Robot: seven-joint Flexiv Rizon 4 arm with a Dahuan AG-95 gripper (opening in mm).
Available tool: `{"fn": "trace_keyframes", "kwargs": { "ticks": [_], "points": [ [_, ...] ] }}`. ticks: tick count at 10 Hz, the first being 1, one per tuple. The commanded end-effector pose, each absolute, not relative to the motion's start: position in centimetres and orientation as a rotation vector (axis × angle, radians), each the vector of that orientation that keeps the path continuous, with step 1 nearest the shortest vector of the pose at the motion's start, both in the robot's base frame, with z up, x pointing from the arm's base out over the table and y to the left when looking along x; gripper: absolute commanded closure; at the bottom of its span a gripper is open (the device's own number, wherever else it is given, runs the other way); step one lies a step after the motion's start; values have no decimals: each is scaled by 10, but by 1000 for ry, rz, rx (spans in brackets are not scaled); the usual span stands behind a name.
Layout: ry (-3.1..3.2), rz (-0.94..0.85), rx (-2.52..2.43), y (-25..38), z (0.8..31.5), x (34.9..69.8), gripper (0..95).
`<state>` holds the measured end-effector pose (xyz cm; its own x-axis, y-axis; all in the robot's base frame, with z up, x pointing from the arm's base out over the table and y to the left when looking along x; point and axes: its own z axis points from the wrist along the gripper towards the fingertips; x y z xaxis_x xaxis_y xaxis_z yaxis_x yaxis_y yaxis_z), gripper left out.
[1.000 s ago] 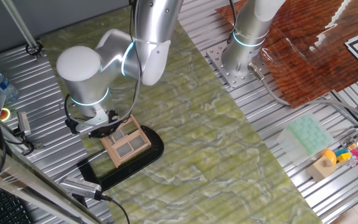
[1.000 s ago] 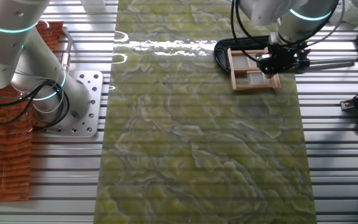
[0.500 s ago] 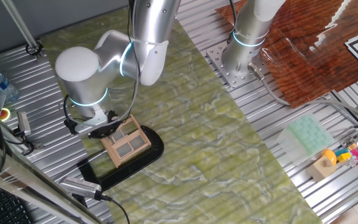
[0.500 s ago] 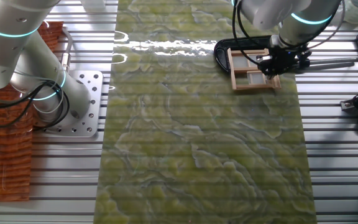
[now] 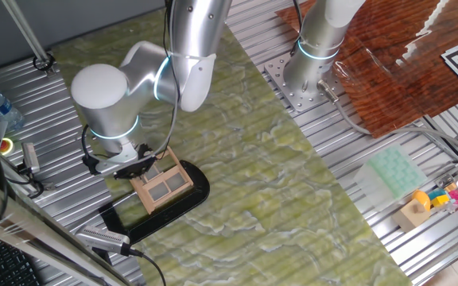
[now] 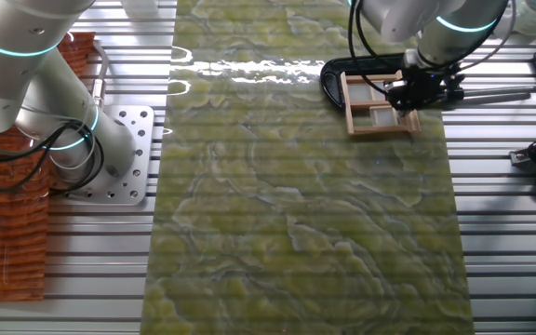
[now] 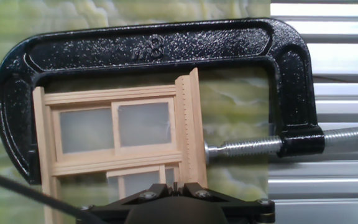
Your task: Close a sliding window
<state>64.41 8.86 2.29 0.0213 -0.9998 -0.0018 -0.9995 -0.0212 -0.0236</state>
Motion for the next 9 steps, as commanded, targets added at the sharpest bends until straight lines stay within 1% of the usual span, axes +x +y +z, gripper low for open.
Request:
{"fn": "trace_keyframes", "kwargs": {
  "ticks": [1, 9],
  "points": [
    [2184, -26, -2234, 88, 22, 643, 950],
    [2193, -11, -2217, 86, 20, 639, 950]
  ]
}}
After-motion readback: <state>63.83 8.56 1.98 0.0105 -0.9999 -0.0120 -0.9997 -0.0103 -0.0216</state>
